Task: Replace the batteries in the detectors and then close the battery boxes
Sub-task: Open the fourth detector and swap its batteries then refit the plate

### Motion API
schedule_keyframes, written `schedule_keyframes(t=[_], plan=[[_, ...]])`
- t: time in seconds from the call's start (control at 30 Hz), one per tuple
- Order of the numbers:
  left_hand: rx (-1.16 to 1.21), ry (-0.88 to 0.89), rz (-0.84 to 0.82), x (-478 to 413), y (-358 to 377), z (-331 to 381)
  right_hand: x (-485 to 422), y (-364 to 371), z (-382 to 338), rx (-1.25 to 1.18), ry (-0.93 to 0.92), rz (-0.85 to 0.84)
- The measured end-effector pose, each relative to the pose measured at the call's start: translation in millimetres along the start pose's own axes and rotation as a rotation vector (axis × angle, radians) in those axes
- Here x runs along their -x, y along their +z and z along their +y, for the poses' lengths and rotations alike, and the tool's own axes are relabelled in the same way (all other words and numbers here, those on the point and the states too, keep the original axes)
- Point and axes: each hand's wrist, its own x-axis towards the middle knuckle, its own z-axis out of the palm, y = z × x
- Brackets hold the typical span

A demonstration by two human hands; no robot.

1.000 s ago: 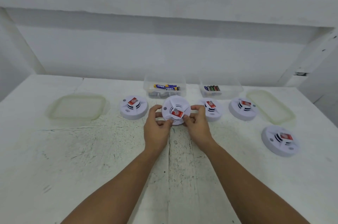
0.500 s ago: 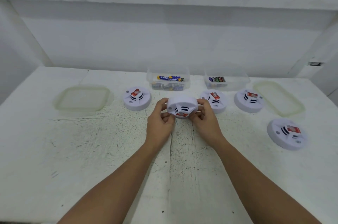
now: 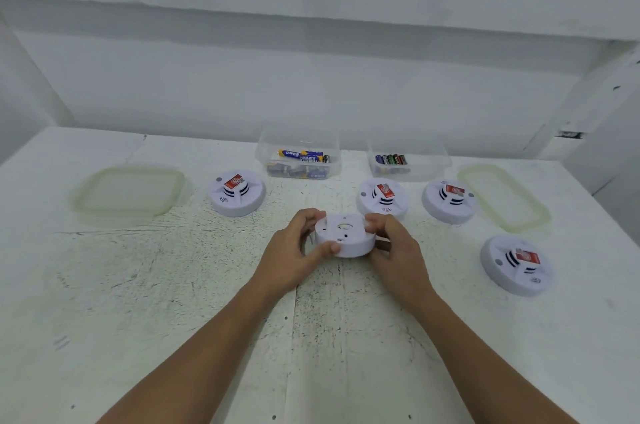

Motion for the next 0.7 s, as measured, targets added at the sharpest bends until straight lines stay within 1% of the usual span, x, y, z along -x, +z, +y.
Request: schedule_keyframes(t=[0.17, 0.33, 0.43, 0.5, 0.57, 0.7], plan=[[-0.007, 0.023, -0.029, -0.4, -1.1, -0.7, 5.3, -13.7, 5.8, 0.208, -0.068, -0.097], [-0.051, 0.087, -0.079, -2.9, 1.8, -5.2, 11.0, -24.8, 10.9, 0.365, -0.217, -0.172], [-0.100, 0.109, -0.117, -6.5, 2.5, -9.7, 12.0, -30.9, 7.9, 0.409, -0.267, -0.219], [-0.176, 0.102, -0.121, -6.5, 1.1, -9.4, 12.2, -33.9, 3.6, 0.429, -0.280, -0.242], [-0.256, 0.061, -0.121, -5.0, 0.4, -7.7, 11.3, -35.7, -1.2, 0.435, -0.290, -0.266], [-0.298, 0.003, -0.151, -4.9, 1.6, -5.7, 4.0, -37.9, -9.0, 0.433, -0.304, -0.295]])
